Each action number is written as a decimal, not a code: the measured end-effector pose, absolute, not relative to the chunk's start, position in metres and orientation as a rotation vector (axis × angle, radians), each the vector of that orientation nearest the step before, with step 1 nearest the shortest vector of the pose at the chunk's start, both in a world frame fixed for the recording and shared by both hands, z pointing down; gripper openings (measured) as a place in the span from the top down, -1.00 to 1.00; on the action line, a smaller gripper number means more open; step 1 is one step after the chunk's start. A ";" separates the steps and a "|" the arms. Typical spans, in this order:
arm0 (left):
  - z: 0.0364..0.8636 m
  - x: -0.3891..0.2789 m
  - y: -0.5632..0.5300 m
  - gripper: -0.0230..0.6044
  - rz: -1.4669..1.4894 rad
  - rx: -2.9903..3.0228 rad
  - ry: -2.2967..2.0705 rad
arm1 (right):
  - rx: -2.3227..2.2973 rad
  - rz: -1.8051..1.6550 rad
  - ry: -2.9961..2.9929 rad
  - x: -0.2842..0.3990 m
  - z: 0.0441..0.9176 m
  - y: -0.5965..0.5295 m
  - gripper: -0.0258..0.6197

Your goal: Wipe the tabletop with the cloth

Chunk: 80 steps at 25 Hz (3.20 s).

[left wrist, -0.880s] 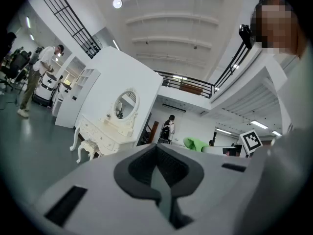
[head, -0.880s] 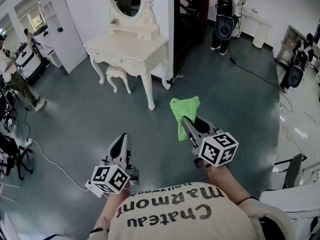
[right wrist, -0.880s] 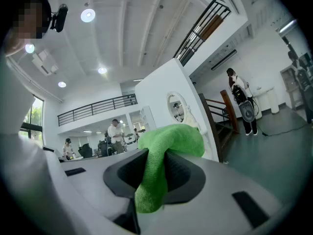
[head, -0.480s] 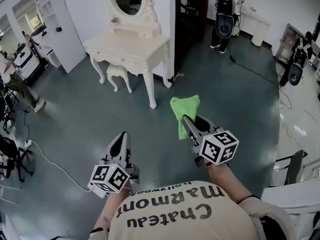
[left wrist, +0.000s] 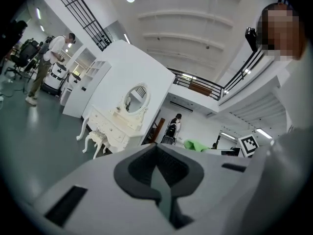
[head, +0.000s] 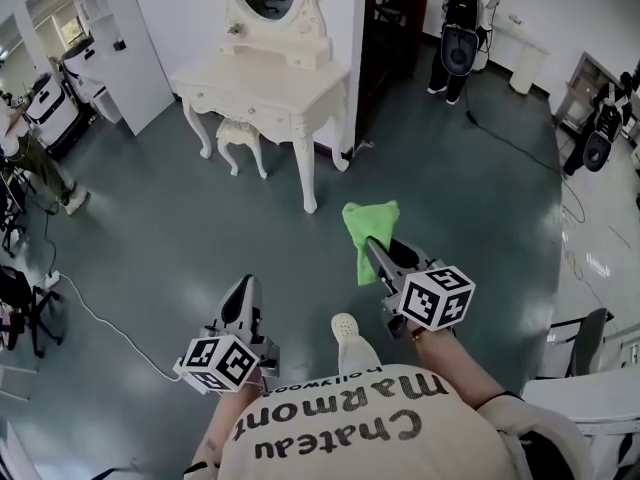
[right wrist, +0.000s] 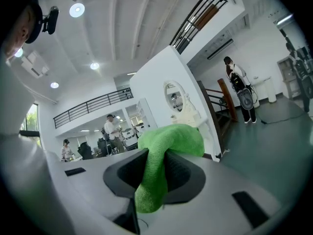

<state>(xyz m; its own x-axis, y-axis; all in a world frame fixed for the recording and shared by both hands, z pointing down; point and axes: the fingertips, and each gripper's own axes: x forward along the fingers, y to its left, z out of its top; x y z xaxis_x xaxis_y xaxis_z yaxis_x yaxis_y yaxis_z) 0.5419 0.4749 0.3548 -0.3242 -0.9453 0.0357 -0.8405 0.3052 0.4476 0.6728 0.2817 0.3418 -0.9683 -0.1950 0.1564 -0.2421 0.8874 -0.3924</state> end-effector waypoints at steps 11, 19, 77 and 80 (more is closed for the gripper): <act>0.361 0.462 0.395 0.91 -0.549 1.551 -2.302 | 0.290 0.652 -2.887 0.587 0.362 0.191 0.59; 0.334 0.416 0.314 0.91 -0.587 1.606 -2.296 | 0.268 0.628 -2.912 0.532 0.339 0.115 0.59; 0.362 0.067 0.119 0.91 -0.556 1.774 -1.945 | 0.651 0.892 -2.696 0.232 0.385 -0.035 0.59; 0.370 0.056 0.119 0.91 -0.554 1.739 -1.963 | 0.611 0.898 -2.690 0.215 0.393 -0.039 0.59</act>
<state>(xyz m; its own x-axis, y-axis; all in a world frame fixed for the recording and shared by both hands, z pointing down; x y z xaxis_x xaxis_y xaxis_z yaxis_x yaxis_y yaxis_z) 0.0561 0.1194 0.3698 -0.0973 -0.9926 0.0722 -0.8086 0.1212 0.5757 0.2152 -0.0391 0.3930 -0.8838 -0.3109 0.3497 -0.4586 0.7238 -0.5156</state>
